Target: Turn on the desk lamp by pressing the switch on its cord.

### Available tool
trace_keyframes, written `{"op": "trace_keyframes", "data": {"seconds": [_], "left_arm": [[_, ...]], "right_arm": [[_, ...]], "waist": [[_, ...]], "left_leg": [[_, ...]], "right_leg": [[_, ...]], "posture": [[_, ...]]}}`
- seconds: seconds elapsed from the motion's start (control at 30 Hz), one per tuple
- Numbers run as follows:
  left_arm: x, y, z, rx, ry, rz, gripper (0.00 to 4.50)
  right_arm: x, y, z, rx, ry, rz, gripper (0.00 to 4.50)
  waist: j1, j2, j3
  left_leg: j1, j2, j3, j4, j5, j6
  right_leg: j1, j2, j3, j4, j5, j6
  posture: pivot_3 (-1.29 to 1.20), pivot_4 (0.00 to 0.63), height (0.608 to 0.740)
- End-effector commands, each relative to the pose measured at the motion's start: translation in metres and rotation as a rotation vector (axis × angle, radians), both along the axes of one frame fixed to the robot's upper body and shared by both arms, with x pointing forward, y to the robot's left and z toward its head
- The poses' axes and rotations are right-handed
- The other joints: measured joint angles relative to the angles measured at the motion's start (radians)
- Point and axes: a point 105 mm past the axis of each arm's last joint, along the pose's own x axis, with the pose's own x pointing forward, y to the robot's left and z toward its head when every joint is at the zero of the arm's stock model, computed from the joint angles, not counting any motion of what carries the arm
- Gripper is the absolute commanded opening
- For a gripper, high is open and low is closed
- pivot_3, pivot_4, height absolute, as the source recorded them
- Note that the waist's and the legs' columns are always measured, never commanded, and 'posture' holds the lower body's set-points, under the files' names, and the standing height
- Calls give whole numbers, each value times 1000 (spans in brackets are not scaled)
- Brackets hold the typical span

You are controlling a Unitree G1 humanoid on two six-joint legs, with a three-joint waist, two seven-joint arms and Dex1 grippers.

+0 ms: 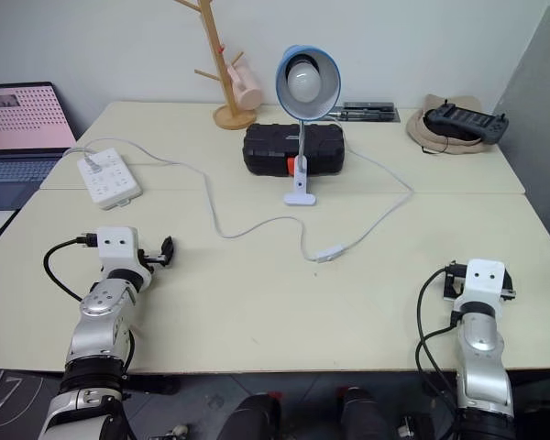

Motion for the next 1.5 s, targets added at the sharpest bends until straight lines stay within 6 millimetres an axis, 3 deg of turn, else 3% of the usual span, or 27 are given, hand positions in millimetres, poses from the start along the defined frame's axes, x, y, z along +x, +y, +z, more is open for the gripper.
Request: {"op": "trace_keyframes", "data": {"seconds": [0.03, 0.17, 0.4, 0.53, 0.63, 0.77, 0.9, 0.97, 1.13, 1.23, 1.37, 1.5], "left_arm": [[2, -7, 5, 3, -17, -32, 4466], [1, -2, 10, 43, -18, -26, 4466], [7, -23, 38, 46, -58, -199, 4466], [9, -63, 62, 62, -51, -488, 4466], [-2, -96, 75, 108, -15, -724, 4466], [-19, -125, 76, 115, 18, -879, 4466], [-47, -149, 73, 111, 54, -1028, 4466], [-69, -157, 71, 93, 78, -1099, 4466], [-101, -161, 64, 64, 127, -1150, 4466], [-110, -160, 61, 58, 146, -1145, 4466], [-115, -162, 58, 50, 148, -1129, 4466], [-108, -161, 62, 41, 123, -1087, 4466]], "right_arm": [[-3, 1, 6, -19, 3, 45, 4500], [-4, -2, 10, -37, 9, 69, 4500], [14, 27, 35, -75, -5, 373, 4500], [24, 70, 54, -138, 51, 752, 4500], [27, 104, 70, -231, 109, 1069, 4500], [39, 129, 75, -342, 180, 1320, 4500], [42, 151, 71, -362, 247, 1522, 4500], [40, 158, 58, -378, 319, 1621, 4500], [52, 171, 47, -377, 349, 1689, 4500], [58, 178, 47, -372, 345, 1708, 4500], [72, 189, 51, -340, 337, 1707, 4500], [81, 188, 47, -349, 389, 1707, 4500]], "waist": [[0, 0, 0], [0, 0, 0], [-2, 0, 1], [-3, 0, 2], [-4, 0, 5], [-5, 0, 6], [-10, -1, 8], [-8, -1, 9], [-3, 0, 10], [-4, 1, 11], [-4, 1, 11], [-3, 2, 11]], "left_leg": [[0, 0, 0, 0, 0, 0], [0, 0, 0, 0, 0, 0], [0, 0, 0, 0, 0, 0], [-1, 0, 2, 0, 0, 0], [-2, 0, 3, 1, 0, 0], [-1, 1, 2, 0, 0, 0], [-3, 2, 1, 1, 0, 0], [-4, 3, 0, 1, 0, 0], [-4, 10, 0, 2, 0, 0], [-4, 11, 1, 2, 0, 0], [-3, 12, 1, 2, 0, 0], [-3, 12, 1, 2, 0, 0]], "right_leg": [[0, 0, 0, 0, 0, 0], [0, 0, 0, 0, 0, 0], [0, 0, 0, -1, 0, 0], [-1, 1, 0, -1, 0, 0], [-1, 1, 0, -1, 0, 0], [-1, 1, -1, -2, 0, 0], [-3, 1, 1, -1, 0, 0], [-4, 1, 0, -1, 0, 0], [-4, 1, 0, -2, 0, 0], [-3, 2, 1, -2, 0, 0], [-3, 3, 0, -1, 0, -1], [-4, 3, 1, -1, 0, -2]], "posture": [[0, 150, 740], [0, 150, 740], [0, 150, 740], [0, 150, 740], [0, 150, 740], [0, 150, 740], [0, 150, 740], [0, 150, 740], [0, 150, 740], [0, 150, 740], [0, 150, 740], [0, 150, 740]]}}
